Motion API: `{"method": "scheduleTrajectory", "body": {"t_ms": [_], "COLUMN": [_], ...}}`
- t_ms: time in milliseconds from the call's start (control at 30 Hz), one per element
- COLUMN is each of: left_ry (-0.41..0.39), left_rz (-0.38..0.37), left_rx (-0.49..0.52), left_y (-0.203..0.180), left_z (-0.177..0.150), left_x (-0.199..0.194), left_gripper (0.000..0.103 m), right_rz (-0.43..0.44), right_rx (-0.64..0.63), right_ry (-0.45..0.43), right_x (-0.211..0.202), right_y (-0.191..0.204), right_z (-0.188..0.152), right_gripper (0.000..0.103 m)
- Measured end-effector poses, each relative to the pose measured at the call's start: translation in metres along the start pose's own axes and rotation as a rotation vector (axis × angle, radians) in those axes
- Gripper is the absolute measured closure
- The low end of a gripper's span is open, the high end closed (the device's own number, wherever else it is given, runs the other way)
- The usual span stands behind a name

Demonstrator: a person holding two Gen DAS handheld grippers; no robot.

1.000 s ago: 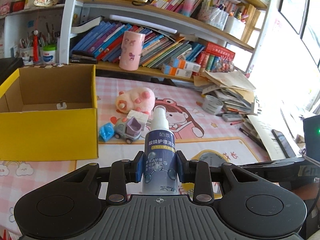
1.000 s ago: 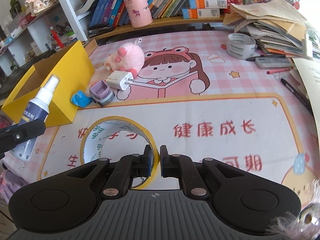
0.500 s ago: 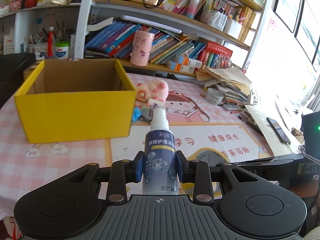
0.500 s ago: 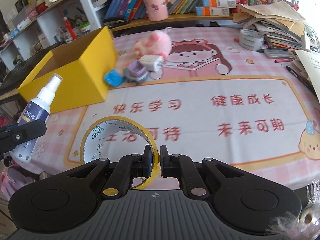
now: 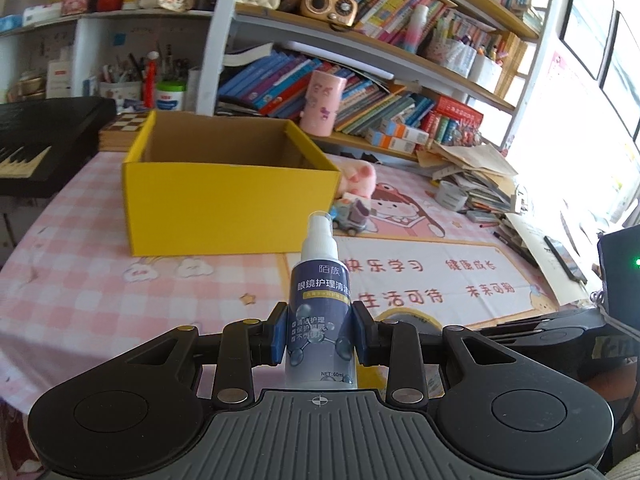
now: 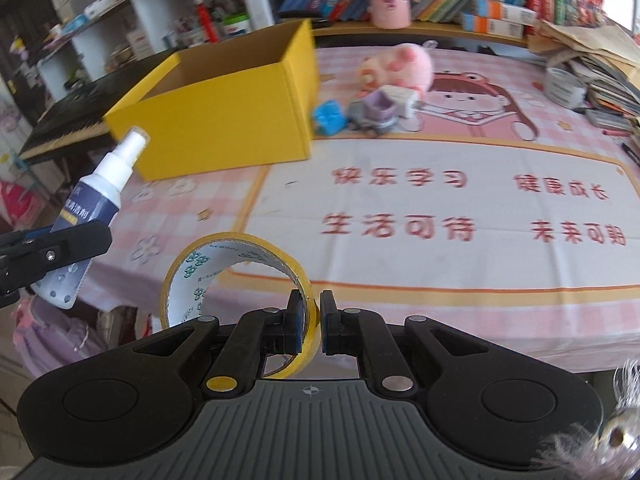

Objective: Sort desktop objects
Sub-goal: 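Lift and carry the spray bottle and tape roll over the yellow box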

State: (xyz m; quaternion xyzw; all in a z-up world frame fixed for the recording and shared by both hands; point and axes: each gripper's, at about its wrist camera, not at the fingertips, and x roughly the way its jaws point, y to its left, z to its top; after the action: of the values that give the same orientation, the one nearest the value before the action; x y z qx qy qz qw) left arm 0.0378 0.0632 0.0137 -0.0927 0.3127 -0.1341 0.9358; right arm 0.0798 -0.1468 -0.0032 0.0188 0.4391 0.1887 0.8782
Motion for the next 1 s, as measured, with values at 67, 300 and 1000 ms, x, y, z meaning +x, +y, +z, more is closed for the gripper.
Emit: {"method": "scheduleTrajectory", "body": {"t_ms": [67, 300, 1000], "left_ry": [-0.005, -0.024, -0.044], "left_rz": [0.006, 0.015, 0.021], "left_rx": [-0.005, -0.028, -0.058], "left_y": [0.006, 0.023, 0.039], "left_z": [-0.003, -0.009, -0.008], "left_x": [-0.007, -0.022, -0.032], "left_gripper": [0.071, 0.071, 0.071], "right_rz": [0.013, 0.036, 0.068], "right_rx": [-0.021, -0.077, -0.156], "right_ry": [0.009, 0.025, 0.034], "right_x": [0.002, 0.004, 0.009], "right_y": [0.011, 0.039, 0.073], "right_z": [-0.001, -0.006, 0.001], "right_gripper": [0.096, 0.096, 0.096]}}
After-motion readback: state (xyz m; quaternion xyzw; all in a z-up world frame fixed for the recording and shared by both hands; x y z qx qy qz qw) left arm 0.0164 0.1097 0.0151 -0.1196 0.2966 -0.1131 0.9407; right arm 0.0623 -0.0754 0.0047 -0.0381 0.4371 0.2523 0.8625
